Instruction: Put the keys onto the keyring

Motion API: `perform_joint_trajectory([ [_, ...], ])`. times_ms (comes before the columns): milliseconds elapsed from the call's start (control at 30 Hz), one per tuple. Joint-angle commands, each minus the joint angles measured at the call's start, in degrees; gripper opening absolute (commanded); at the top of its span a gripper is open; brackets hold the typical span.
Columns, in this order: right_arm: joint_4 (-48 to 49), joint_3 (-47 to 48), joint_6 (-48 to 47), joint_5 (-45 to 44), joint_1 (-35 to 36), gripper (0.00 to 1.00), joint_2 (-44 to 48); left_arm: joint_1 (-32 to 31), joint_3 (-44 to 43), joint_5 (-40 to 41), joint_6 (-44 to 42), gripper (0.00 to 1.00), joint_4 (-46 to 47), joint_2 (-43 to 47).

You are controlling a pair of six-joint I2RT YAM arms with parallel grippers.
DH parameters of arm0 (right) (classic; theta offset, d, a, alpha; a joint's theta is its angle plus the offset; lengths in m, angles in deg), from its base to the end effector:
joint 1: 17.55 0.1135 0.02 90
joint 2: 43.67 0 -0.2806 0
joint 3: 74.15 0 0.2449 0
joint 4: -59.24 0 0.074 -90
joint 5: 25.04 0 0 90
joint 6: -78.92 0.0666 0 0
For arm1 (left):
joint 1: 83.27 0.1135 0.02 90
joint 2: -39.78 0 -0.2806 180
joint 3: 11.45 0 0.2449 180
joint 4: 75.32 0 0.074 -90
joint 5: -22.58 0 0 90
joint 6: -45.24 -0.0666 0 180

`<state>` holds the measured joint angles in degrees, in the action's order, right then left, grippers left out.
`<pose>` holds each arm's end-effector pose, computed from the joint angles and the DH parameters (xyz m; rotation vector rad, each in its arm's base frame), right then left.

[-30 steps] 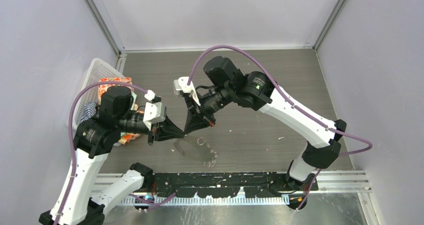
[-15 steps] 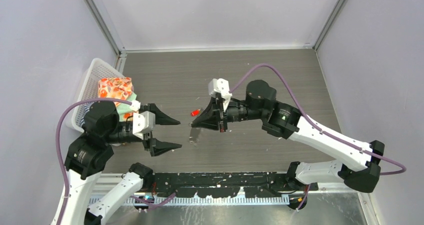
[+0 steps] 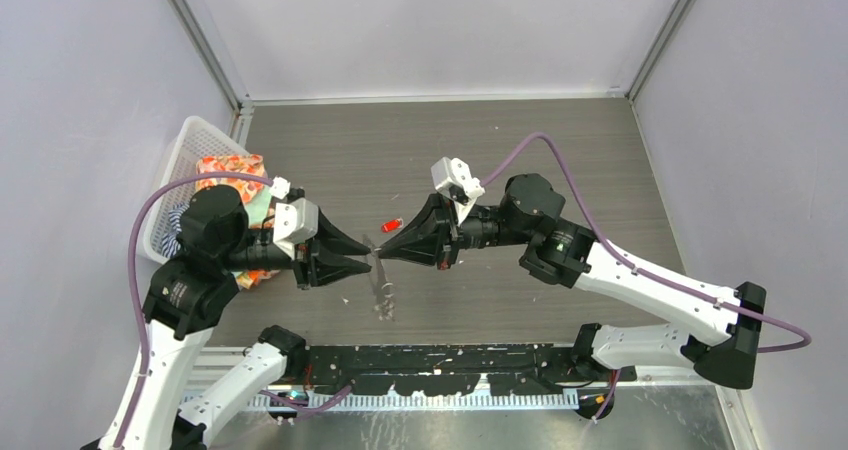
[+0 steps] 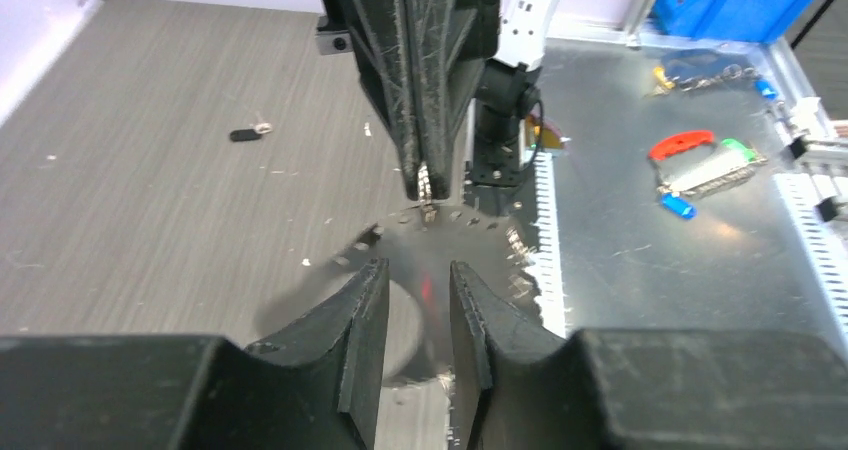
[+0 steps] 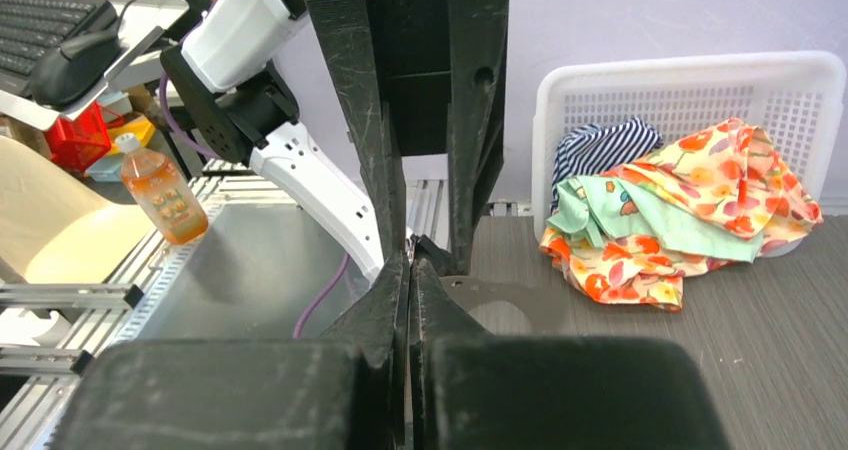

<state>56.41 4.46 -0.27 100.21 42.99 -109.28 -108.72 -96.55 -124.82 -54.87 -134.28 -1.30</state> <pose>0.0989 0.2532 0.4468 -1.1412 1.1152 1.4248 0.0578 -0.0897 0.4397 1.1985 1.3989 -1.0954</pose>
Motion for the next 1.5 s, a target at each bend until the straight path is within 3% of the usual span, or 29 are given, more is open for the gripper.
perform_joint_trajectory([
  [0,10.5,-0.4,2.5,-0.7,0.0,0.01,-0.6,-0.2,-1.4,-4.7,6.7,0.27,3.9,-0.7],
  [100,12.0,-0.5,3.0,-0.9,0.0,0.01,-1.3,-0.2,-1.1,-4.4,6.3,0.2,4.1,-0.3],
  [400,13.0,-1.1,3.2,-0.9,0.1,0.01,-1.6,-0.2,0.1,-3.5,9.1,0.17,7.5,-0.1],
  [500,13.2,-1.3,3.3,-0.5,0.1,0.01,-1.6,-0.2,0.5,-2.7,9.7,0.23,8.6,0.1],
  [600,13.8,-1.6,3.8,-0.2,0.0,0.01,-1.8,-0.2,1.0,-2.7,11.6,0.37,10.0,0.6],
  [767,13.8,-1.6,3.8,0.3,0.3,0.01,-2.3,-0.2,1.4,-2.6,12.7,0.37,10.5,0.7],
  [833,13.8,-1.6,3.9,0.9,0.4,0.01,-2.5,-0.2,1.2,-2.1,12.2,0.33,9.9,0.7],
  [967,13.8,-1.6,3.8,1.1,0.5,0.01,-2.3,-0.2,1.0,-2.0,11.3,0.09,9.6,0.7],
  [1033,13.8,-1.6,3.8,1.5,0.5,0.01,-2.2,-0.2,1.2,-1.8,11.3,0.01,9.7,0.7],
  [1233,8.9,-0.6,2.3,4.1,0.5,0.03,-2.0,-0.2,1.3,-0.9,7.7,0.0,7.9,0.7],
  [1467,-8.9,6.5,-3.8,5.5,0.5,0.31,-1.4,-0.2,0.3,-1.2,-2.0,0.0,0.9,0.7],
])
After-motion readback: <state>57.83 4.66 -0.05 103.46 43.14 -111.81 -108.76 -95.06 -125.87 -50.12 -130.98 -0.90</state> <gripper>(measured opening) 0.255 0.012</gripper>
